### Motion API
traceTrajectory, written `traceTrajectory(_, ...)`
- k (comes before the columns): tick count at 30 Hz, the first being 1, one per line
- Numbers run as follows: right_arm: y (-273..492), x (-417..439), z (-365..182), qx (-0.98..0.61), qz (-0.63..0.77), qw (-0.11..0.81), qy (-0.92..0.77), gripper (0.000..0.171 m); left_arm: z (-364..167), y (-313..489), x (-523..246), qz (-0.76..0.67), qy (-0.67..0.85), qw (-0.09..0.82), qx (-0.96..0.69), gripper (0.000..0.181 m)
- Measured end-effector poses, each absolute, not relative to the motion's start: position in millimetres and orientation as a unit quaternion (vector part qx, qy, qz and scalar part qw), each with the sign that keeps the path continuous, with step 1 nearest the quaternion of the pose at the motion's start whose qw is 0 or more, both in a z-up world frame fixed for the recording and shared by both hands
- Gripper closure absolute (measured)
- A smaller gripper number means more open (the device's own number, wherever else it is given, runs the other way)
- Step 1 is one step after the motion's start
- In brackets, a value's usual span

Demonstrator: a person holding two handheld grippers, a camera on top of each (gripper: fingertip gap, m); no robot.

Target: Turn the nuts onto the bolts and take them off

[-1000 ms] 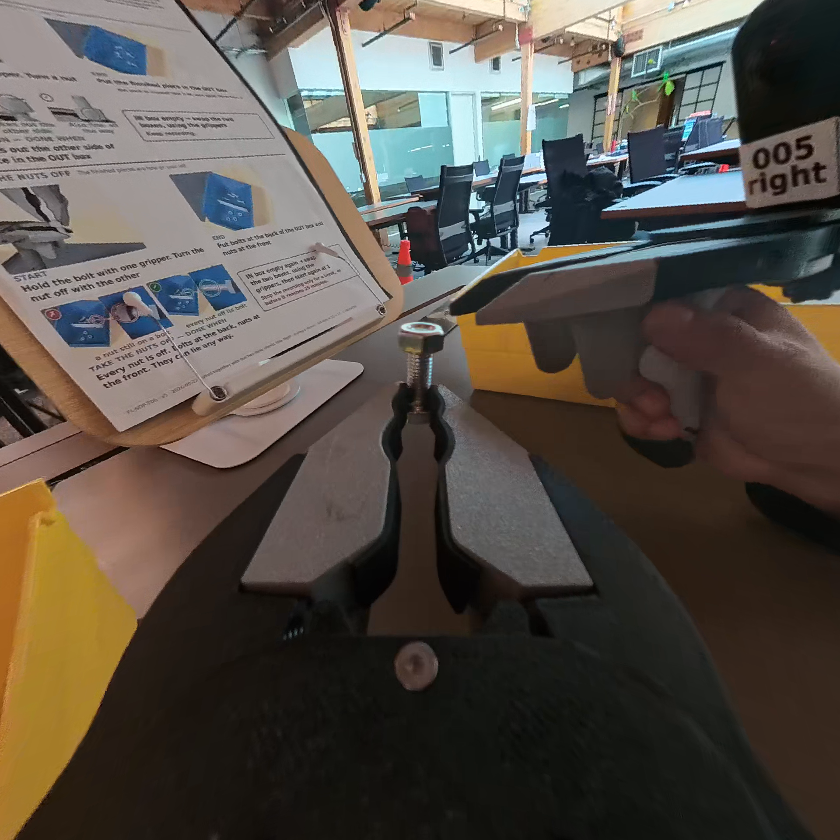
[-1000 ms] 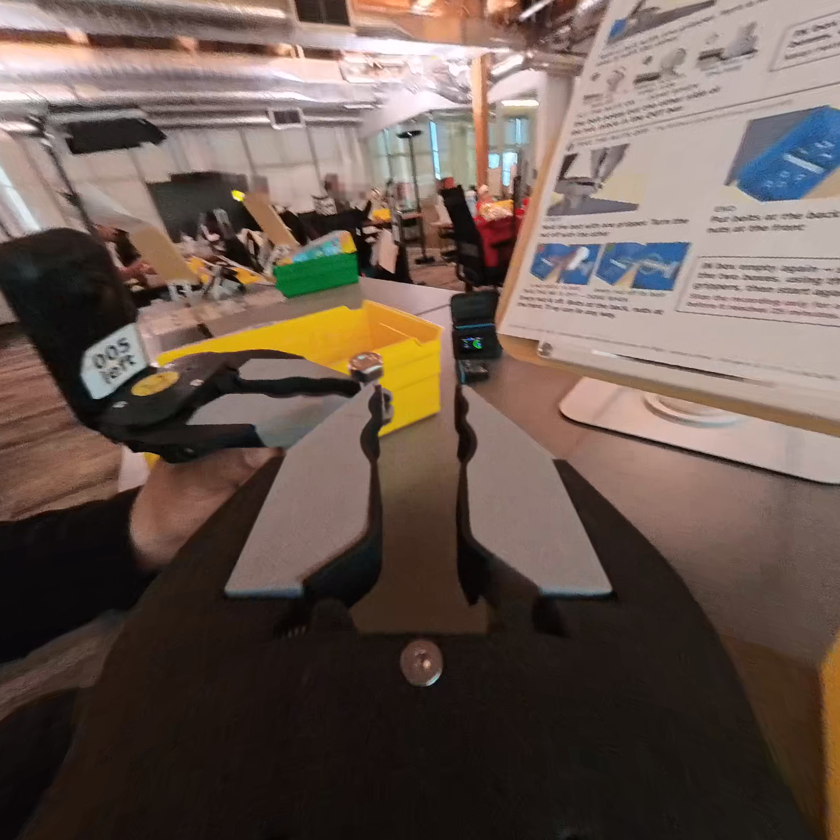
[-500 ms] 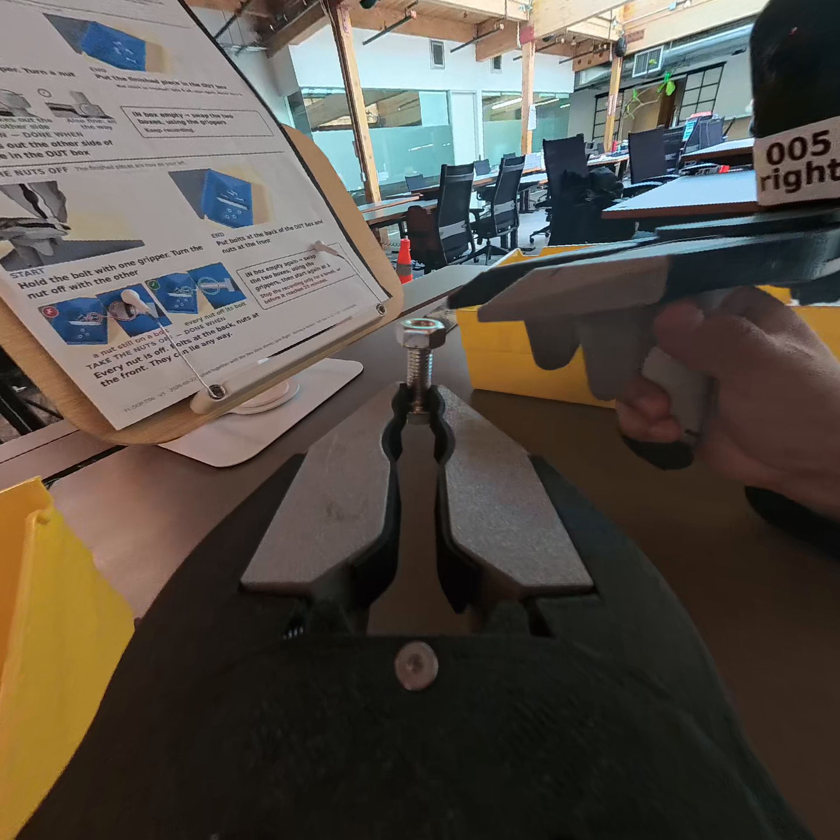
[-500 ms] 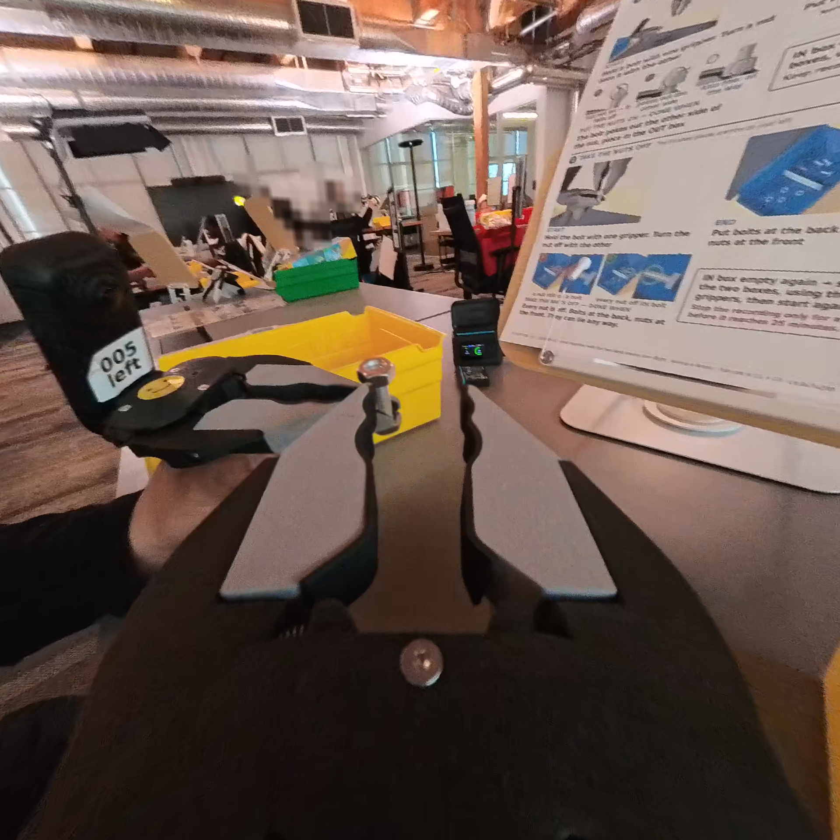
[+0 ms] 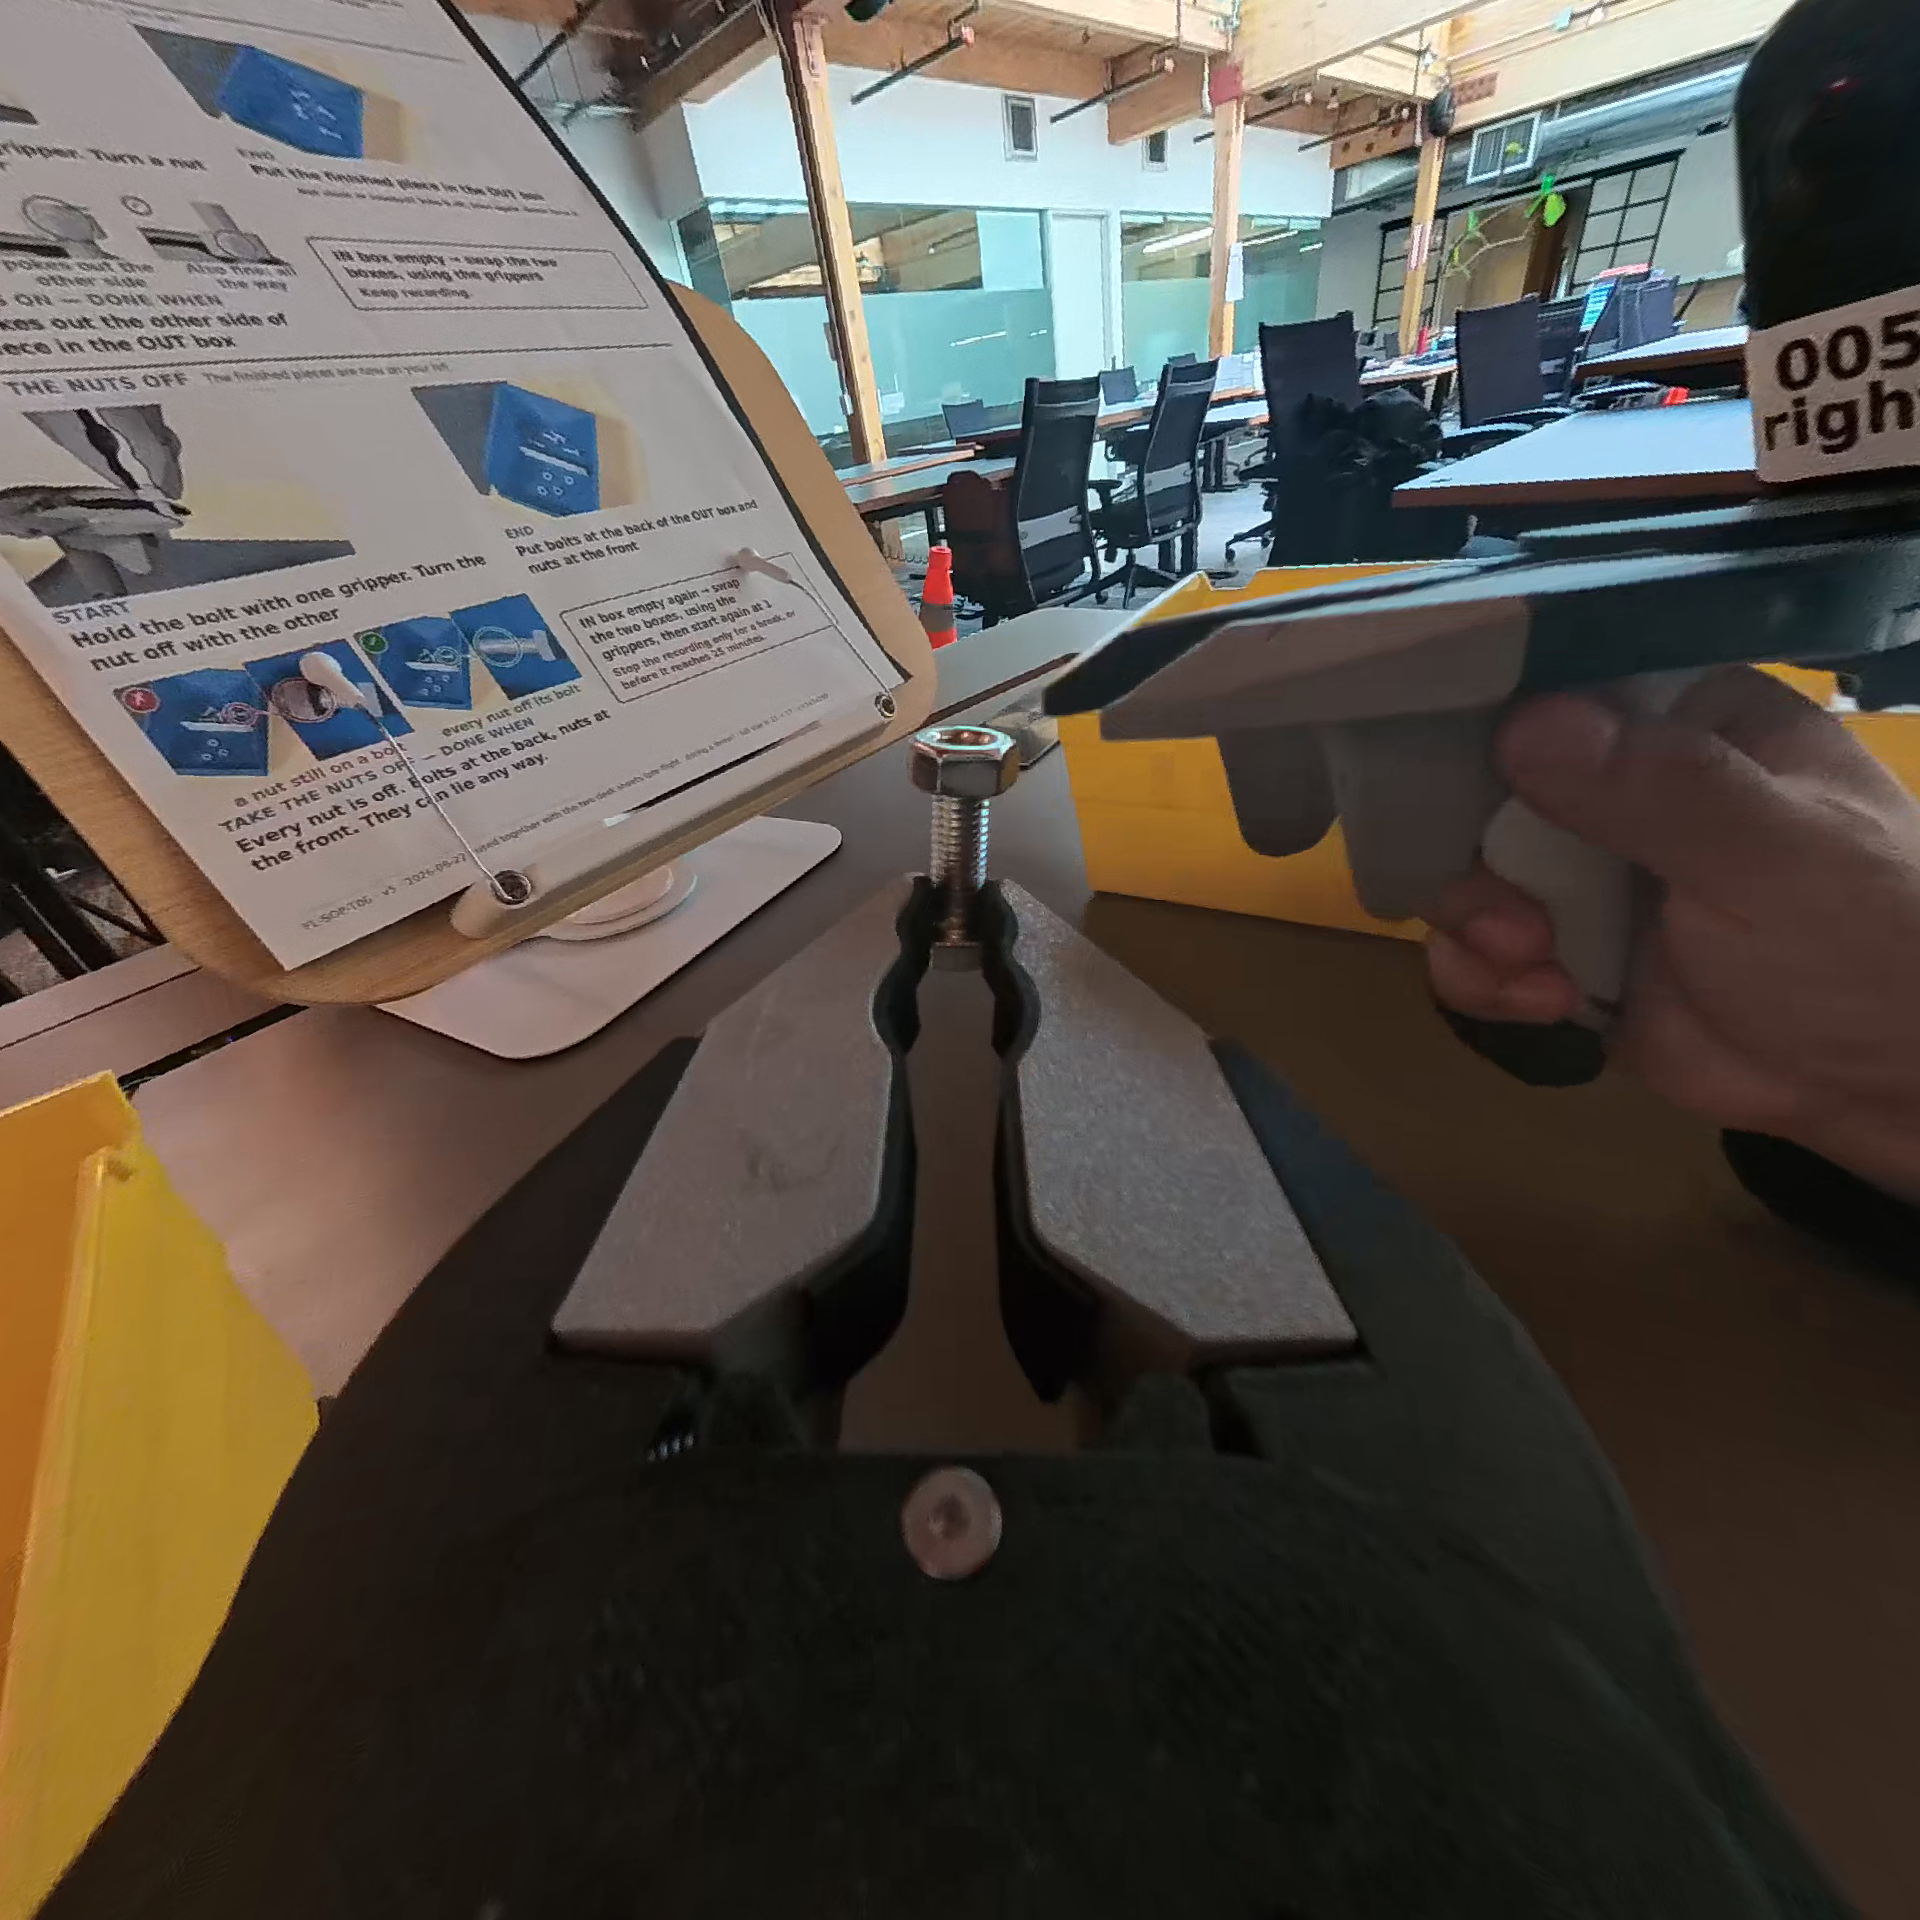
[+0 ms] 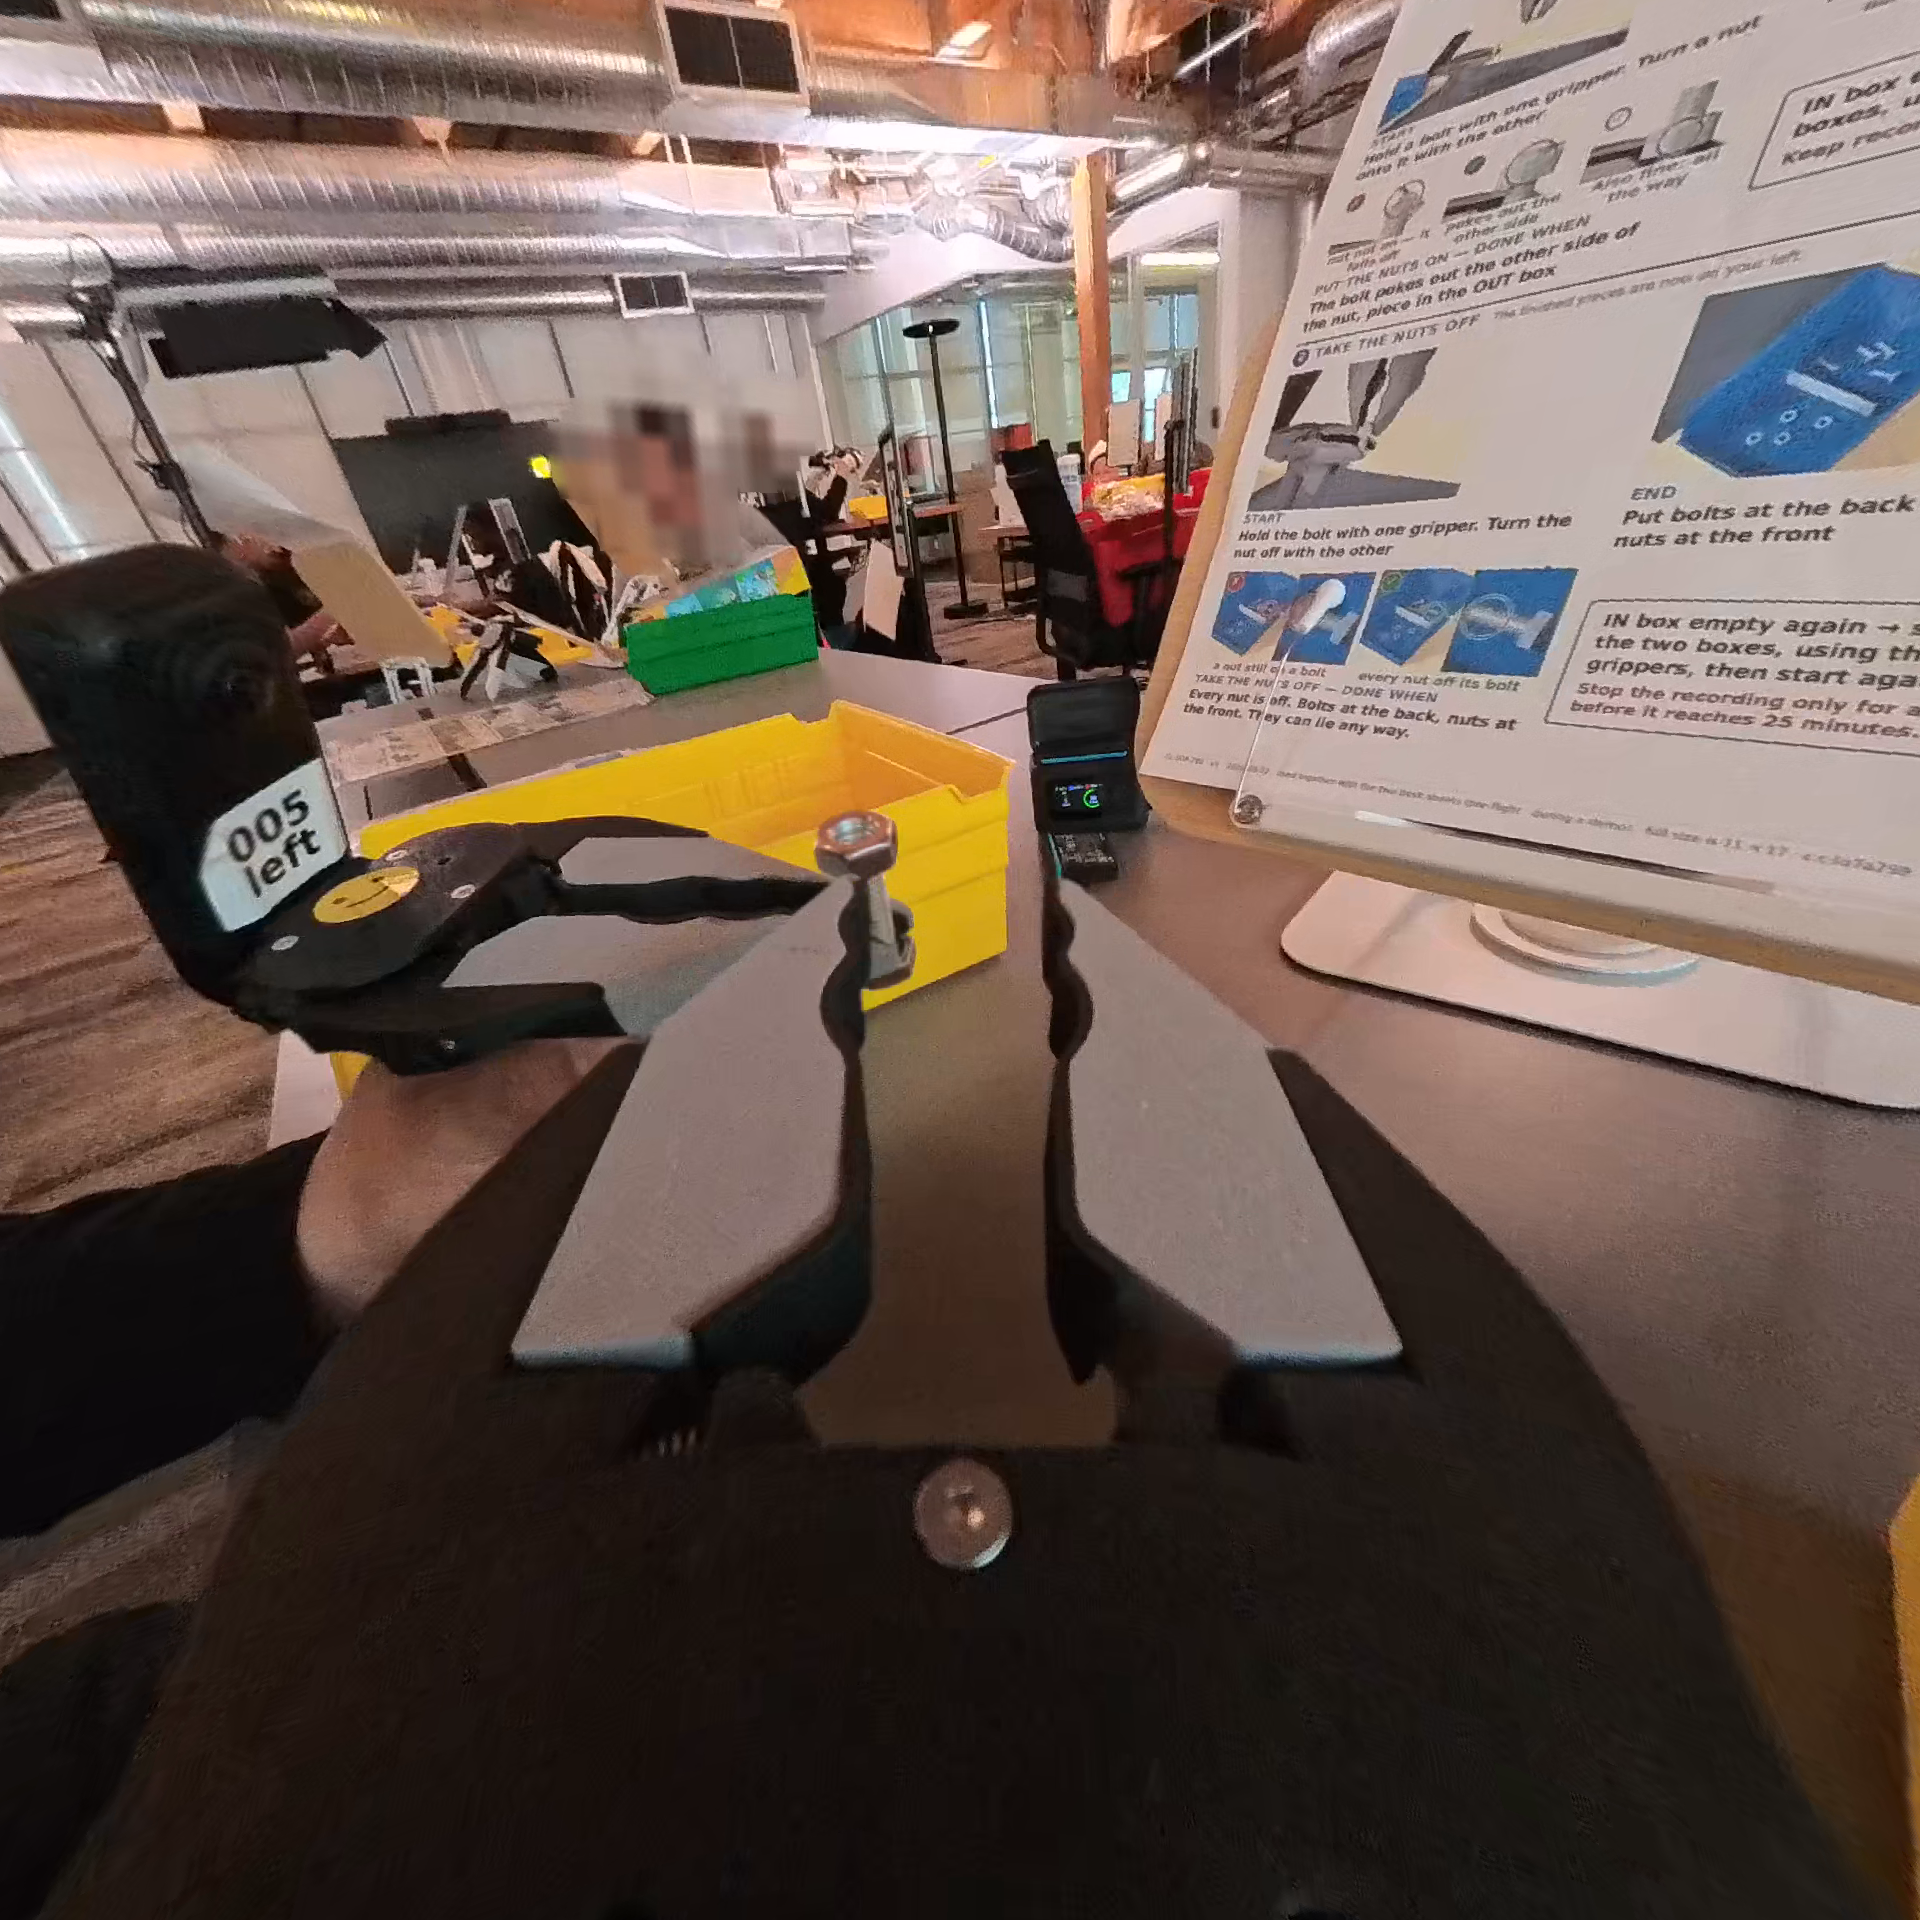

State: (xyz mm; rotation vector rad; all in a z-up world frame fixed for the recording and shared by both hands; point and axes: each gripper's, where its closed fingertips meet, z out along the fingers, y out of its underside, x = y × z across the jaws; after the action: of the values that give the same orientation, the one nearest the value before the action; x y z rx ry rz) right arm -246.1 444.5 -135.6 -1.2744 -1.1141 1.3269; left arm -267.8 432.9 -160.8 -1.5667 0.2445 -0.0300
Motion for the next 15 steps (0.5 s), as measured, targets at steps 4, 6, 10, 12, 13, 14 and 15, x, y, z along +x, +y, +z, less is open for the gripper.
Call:
traceTrajectory(4, 421.6, -254.3, -135.4, -0.497, 0.543, 0.476, -0.483, 0.141, -162.8, 434.0, -269.8, -0.006, 0.107, 0.698, -0.708, 0.175)
traceTrajectory(6, 413.3, -259.2, -135.5, -0.489, 0.539, 0.477, -0.493, 0.142, -163.2, 434.1, -264.4, -0.009, 0.119, 0.697, -0.707, 0.175)
traceTrajectory(10, 414.4, -269.1, -133.0, -0.49, 0.549, 0.468, -0.489, 0.138, -165.4, 434.1, -249.2, -0.01, 0.15, 0.694, -0.704, 0.175)
traceTrajectory(12, 416.3, -272.4, -133.3, -0.493, 0.55, 0.463, -0.49, 0.138, -166.4, 435.0, -247.1, -0.004, 0.155, 0.691, -0.706, 0.175)
traceTrajectory(13, 418.3, -271.9, -133.3, -0.495, 0.545, 0.467, -0.49, 0.138, -166.0, 435.4, -249.8, -0.001, 0.149, 0.692, -0.707, 0.174)
traceTrajectory(14, 421.6, -269.6, -133.0, -0.498, 0.538, 0.475, -0.487, 0.137, -165.9, 436.0, -255.9, 0.003, 0.135, 0.692, -0.709, 0.175)
traceTrajectory(15, 425.4, -265.7, -132.9, -0.501, 0.532, 0.484, -0.481, 0.137, -165.8, 436.2, -263.3, 0.004, 0.119, 0.691, -0.713, 0.175)
